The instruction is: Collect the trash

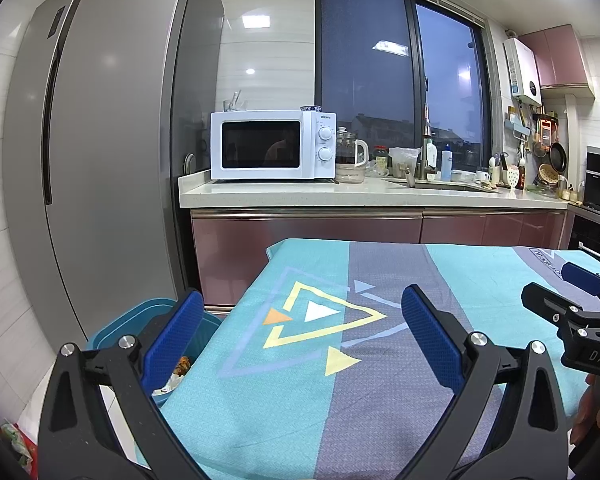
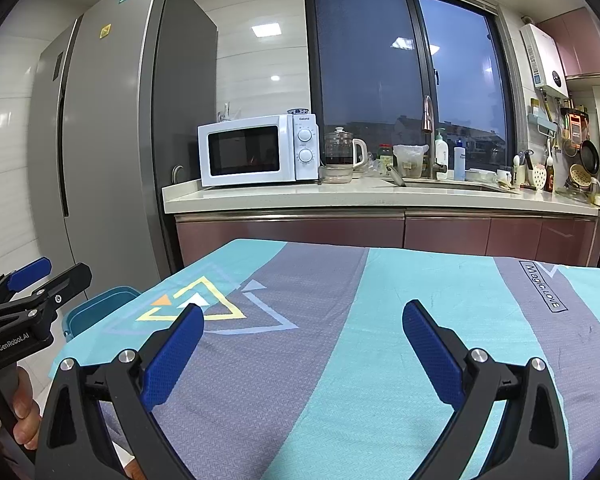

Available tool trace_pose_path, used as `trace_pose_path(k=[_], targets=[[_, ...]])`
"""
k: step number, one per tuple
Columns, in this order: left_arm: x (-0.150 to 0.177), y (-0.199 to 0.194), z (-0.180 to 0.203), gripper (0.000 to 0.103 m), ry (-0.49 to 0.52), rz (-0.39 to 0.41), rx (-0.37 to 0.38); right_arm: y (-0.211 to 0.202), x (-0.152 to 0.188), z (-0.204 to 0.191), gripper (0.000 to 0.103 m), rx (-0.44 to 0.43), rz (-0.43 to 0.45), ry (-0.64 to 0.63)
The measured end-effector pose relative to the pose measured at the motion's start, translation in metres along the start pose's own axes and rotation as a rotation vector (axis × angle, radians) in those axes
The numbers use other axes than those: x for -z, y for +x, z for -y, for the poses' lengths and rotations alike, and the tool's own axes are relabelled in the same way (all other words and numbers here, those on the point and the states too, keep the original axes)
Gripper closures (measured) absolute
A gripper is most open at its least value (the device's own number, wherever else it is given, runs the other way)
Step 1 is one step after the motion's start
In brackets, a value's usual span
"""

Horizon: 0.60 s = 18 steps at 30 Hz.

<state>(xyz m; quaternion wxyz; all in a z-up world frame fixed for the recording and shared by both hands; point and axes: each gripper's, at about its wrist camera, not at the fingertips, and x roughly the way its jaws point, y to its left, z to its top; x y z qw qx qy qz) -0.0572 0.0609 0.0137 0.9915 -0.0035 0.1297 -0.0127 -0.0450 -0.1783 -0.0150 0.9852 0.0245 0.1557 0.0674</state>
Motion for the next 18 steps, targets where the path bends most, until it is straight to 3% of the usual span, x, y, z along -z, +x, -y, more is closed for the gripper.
trace_pose_path(k=[18], targets=[[0.0002,0.0003,0.0003,0.006,0.000,-0.002,-0.004,-0.0012,0.0018,0.0013,0.007,0.005,-0.001,0.005]])
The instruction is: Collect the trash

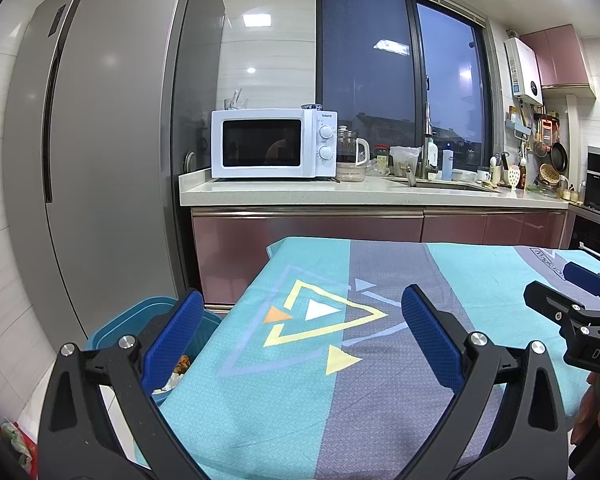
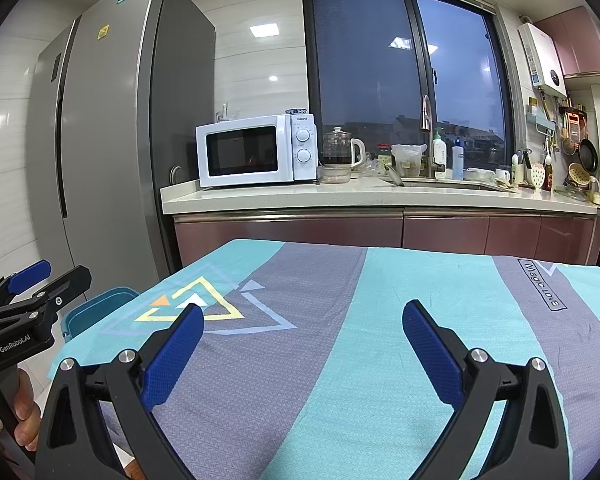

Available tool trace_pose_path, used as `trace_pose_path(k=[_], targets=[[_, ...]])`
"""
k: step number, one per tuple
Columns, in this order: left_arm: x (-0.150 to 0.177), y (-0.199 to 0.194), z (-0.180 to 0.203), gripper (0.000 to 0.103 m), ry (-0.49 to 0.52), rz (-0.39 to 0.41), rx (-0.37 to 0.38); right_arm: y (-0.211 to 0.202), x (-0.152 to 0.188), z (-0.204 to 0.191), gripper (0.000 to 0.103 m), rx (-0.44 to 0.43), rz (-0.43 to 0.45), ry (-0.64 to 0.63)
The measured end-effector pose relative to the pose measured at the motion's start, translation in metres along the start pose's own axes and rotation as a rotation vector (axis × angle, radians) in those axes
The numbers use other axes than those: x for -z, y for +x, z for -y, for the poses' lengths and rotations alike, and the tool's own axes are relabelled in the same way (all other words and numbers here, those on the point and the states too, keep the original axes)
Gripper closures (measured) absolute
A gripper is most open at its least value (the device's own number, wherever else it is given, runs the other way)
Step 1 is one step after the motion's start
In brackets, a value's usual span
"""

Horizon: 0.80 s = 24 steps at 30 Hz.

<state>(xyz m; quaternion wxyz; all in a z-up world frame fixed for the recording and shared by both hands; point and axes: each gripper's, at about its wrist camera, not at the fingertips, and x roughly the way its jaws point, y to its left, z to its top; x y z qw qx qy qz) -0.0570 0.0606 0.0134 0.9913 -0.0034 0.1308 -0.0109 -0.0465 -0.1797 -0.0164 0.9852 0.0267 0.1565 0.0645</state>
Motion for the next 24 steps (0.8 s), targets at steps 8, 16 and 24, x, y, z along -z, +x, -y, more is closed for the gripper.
trace_pose_path(k=[8,16,24], targets=[[0.0014,0.0022,-0.0001,0.006,0.000,-0.001,0.000,0.0015,0.0000,0.0003,0.007,0.001,-0.001,0.003],[0.0010,0.0021,-0.0001,0.006,-0.001,-0.001,0.000,0.0011,0.0004,0.0003,0.007,0.004,0.000,0.006],[0.0010,0.0022,0.0000,0.006,0.000,-0.001,0.000,0.0014,0.0003,0.0006,0.007,0.004,-0.001,0.005]])
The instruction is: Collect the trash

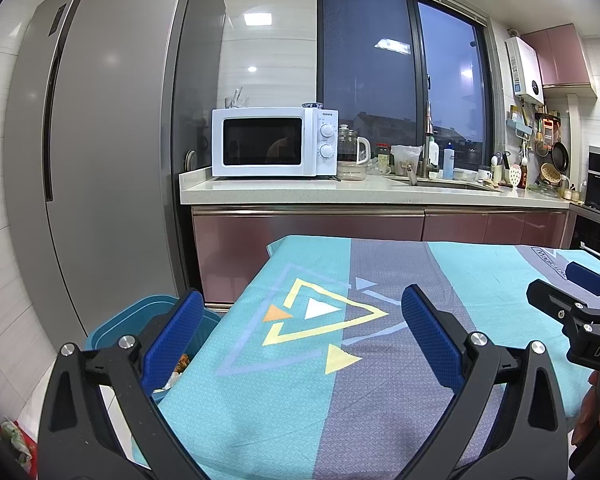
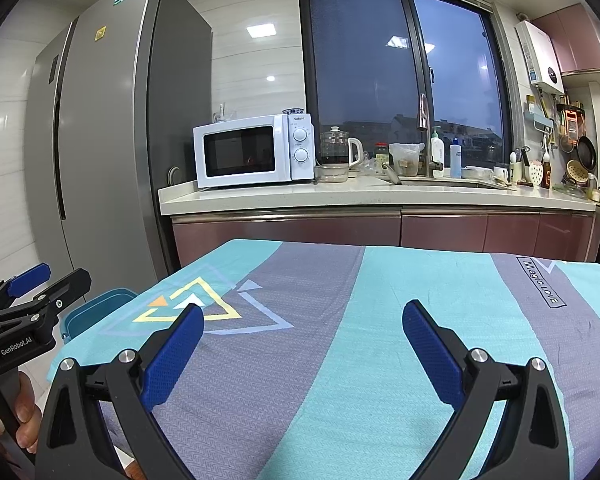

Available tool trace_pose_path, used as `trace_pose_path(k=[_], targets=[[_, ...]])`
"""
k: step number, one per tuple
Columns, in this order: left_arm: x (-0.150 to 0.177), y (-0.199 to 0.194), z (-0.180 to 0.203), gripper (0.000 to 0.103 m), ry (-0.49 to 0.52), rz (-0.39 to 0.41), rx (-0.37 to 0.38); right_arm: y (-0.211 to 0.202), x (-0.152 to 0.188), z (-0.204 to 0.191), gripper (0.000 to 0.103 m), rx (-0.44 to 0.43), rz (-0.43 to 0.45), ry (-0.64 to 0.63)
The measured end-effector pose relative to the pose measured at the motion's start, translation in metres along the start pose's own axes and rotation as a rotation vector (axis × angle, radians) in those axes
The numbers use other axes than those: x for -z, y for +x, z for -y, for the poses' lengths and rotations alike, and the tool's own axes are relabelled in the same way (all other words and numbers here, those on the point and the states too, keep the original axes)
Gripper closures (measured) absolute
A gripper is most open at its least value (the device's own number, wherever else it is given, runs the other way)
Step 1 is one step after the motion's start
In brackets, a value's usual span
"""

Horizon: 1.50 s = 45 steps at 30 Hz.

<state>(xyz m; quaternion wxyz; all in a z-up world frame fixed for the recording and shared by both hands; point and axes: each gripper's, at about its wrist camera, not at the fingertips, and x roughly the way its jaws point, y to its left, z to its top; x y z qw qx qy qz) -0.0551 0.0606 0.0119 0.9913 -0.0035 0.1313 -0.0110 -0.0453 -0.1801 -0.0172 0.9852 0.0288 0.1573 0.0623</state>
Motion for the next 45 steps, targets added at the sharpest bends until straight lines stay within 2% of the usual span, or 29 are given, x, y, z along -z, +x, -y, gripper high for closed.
trace_pose_path(k=[45], targets=[[0.0016,0.0015,0.0004,0.006,0.002,-0.005,0.000,-0.0011,0.0007,-0.0026,0.007,0.013,0.000,0.008]])
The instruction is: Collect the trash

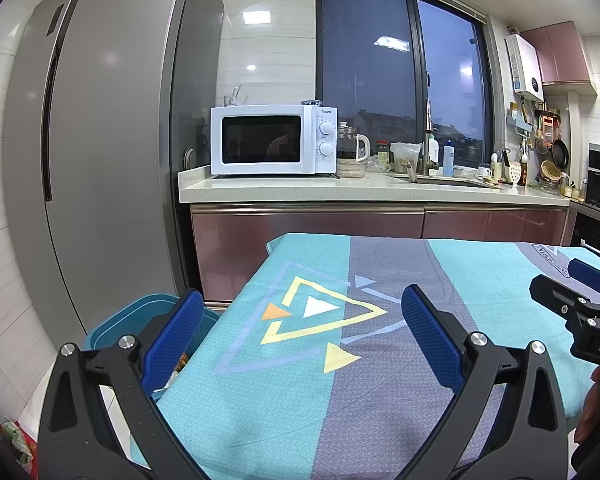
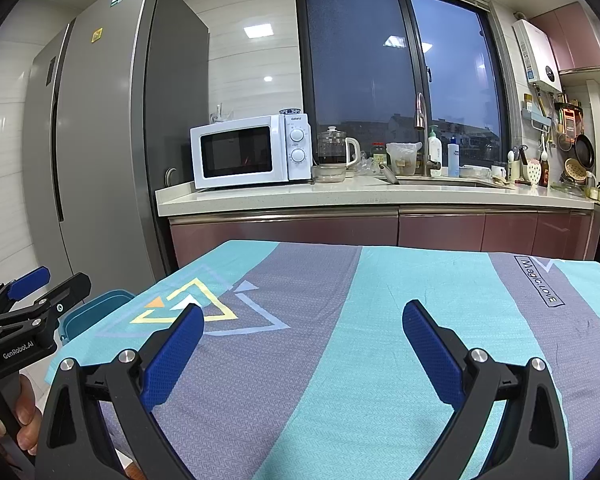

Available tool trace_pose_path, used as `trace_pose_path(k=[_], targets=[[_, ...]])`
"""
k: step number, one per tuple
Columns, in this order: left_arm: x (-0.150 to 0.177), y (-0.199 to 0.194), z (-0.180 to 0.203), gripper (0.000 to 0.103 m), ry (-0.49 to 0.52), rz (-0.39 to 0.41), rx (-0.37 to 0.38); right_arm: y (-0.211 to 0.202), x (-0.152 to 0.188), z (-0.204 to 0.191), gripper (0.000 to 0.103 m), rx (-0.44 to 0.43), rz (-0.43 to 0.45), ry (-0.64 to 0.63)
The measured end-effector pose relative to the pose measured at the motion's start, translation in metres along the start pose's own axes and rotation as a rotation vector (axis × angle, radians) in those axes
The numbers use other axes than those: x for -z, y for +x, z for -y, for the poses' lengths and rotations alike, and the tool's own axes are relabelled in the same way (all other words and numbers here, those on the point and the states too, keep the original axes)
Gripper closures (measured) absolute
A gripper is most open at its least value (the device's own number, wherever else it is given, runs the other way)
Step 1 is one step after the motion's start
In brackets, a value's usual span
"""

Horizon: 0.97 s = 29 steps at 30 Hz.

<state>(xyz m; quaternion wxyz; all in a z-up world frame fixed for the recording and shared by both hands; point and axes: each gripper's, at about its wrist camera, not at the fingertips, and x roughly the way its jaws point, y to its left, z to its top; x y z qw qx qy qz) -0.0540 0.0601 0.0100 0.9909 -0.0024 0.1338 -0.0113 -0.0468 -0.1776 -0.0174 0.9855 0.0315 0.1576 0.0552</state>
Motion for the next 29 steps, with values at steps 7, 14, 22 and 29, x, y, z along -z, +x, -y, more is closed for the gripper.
trace_pose_path(k=[7,14,22,29], targets=[[0.006,0.002,-0.001,0.006,0.003,-0.001,0.003,0.000,0.000,0.000,0.007,0.002,0.001,0.000],[0.007,0.003,0.002,0.006,0.005,-0.003,0.005,-0.001,0.000,0.000,0.007,0.003,0.001,0.001],[0.011,0.011,0.005,0.006,0.013,-0.037,0.035,0.002,0.000,0.002,0.007,0.009,-0.006,0.009],[0.009,0.054,0.010,0.006,-0.006,-0.175,0.090,0.015,0.002,0.016,0.007,0.035,-0.064,0.028]])
